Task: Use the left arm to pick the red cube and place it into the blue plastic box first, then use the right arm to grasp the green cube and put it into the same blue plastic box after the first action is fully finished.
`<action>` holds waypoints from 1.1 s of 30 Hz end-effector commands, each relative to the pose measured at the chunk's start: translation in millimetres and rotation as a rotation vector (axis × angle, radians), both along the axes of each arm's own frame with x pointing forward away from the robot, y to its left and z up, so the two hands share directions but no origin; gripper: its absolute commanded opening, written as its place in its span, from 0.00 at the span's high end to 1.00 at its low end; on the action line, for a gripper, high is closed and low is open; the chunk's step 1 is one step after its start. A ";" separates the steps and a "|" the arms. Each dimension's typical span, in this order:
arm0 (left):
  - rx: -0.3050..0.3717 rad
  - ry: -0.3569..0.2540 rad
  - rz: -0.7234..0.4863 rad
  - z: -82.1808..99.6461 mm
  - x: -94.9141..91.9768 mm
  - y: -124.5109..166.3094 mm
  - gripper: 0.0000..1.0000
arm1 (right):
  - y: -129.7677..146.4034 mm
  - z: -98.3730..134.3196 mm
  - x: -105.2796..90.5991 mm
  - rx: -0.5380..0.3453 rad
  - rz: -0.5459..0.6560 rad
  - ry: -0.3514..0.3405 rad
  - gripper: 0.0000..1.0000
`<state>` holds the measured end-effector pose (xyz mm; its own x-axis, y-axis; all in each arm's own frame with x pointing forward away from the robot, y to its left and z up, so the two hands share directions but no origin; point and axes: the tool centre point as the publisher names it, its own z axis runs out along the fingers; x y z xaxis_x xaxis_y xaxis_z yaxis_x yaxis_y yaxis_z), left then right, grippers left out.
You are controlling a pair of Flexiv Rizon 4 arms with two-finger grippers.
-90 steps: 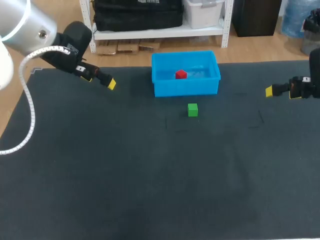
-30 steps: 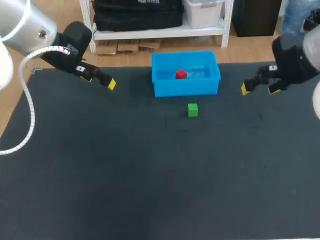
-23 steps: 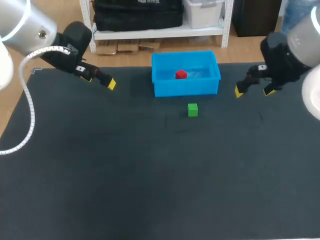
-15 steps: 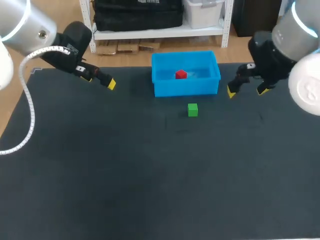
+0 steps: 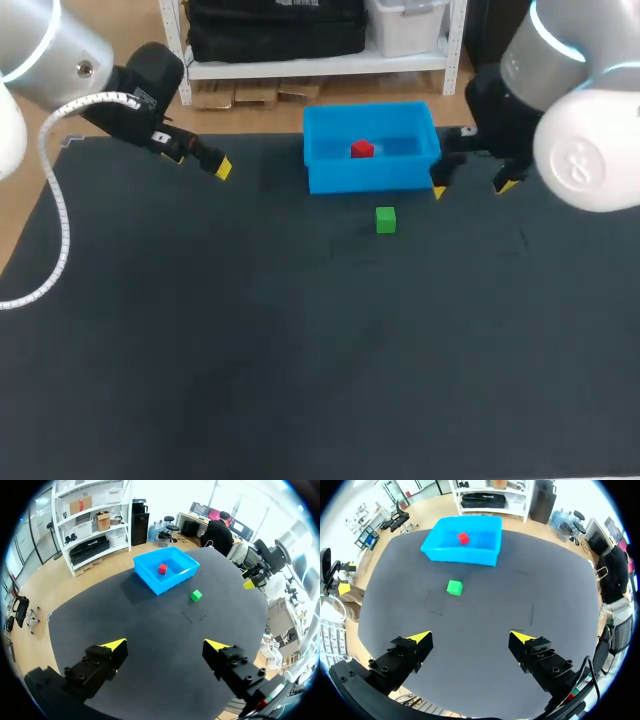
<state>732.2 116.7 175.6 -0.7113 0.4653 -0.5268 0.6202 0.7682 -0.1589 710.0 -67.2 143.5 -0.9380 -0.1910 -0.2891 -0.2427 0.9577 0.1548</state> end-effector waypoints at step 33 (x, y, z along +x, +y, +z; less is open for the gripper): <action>-0.002 -0.002 0.000 -0.3 -0.6 0.5 0.00 | 62.5 -12.2 28.1 -0.112 -0.086 0.145 0.00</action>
<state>732.2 116.8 175.5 -0.7113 0.4653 -0.5268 0.6202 0.7682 -0.1589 731.8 -10.5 132.5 -0.9805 -0.1327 -0.1451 -0.1455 0.9860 0.0817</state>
